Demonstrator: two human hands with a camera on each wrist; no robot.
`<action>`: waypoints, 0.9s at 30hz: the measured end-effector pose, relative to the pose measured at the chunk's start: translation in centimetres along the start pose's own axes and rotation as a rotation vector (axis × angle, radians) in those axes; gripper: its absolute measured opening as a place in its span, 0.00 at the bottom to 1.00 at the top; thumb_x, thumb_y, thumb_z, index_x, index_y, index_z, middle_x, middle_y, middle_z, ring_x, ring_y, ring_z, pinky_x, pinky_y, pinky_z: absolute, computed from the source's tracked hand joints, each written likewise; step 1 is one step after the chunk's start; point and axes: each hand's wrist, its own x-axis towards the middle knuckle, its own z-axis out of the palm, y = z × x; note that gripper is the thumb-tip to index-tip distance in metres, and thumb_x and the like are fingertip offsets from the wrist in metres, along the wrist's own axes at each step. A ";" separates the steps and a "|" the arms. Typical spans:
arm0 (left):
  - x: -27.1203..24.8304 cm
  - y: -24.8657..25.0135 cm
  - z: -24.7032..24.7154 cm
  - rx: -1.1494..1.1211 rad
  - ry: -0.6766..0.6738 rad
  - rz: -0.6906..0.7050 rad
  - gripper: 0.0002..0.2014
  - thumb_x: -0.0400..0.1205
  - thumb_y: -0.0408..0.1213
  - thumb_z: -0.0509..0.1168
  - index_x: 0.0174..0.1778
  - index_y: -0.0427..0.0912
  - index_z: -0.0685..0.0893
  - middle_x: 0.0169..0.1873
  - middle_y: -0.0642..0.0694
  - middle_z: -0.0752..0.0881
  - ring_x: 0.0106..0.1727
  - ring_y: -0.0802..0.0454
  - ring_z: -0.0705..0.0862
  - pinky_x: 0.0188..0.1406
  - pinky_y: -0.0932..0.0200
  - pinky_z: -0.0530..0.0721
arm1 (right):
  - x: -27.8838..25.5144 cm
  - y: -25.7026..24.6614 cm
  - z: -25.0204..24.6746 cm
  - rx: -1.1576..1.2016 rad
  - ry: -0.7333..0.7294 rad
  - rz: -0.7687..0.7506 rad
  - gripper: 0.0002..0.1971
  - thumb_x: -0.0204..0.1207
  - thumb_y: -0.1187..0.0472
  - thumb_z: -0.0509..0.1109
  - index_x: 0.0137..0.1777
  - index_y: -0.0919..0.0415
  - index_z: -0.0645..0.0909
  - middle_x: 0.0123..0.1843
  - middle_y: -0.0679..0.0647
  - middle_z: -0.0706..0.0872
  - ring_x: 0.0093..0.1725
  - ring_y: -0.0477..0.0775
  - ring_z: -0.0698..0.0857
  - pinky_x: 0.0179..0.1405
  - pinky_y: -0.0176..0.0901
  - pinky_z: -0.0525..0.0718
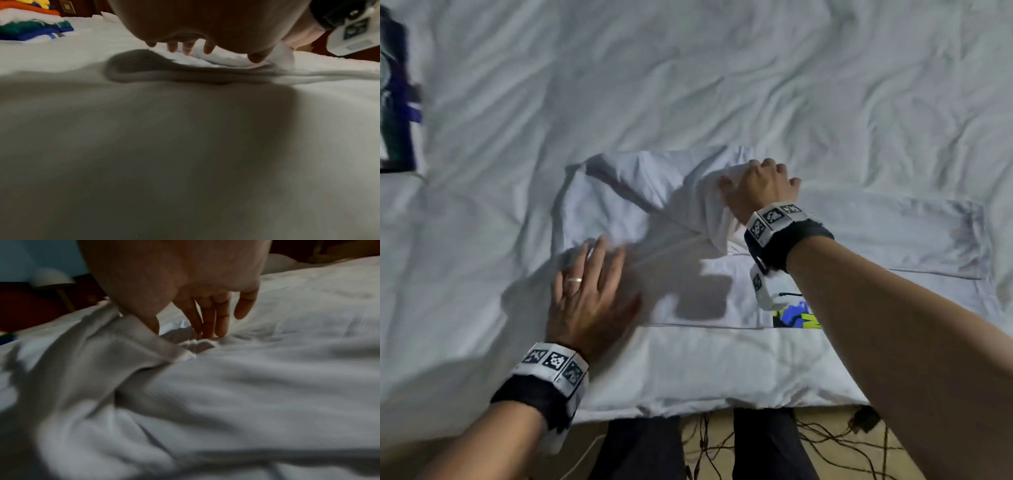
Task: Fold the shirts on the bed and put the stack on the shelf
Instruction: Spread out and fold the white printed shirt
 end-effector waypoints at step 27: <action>-0.7 -2.6 -0.7 -0.062 0.168 0.478 0.13 0.71 0.41 0.66 0.49 0.45 0.89 0.56 0.44 0.86 0.58 0.38 0.84 0.53 0.43 0.75 | -18.2 -0.1 6.5 -0.028 0.016 -0.645 0.18 0.66 0.57 0.68 0.57 0.60 0.83 0.56 0.58 0.83 0.50 0.66 0.81 0.47 0.57 0.78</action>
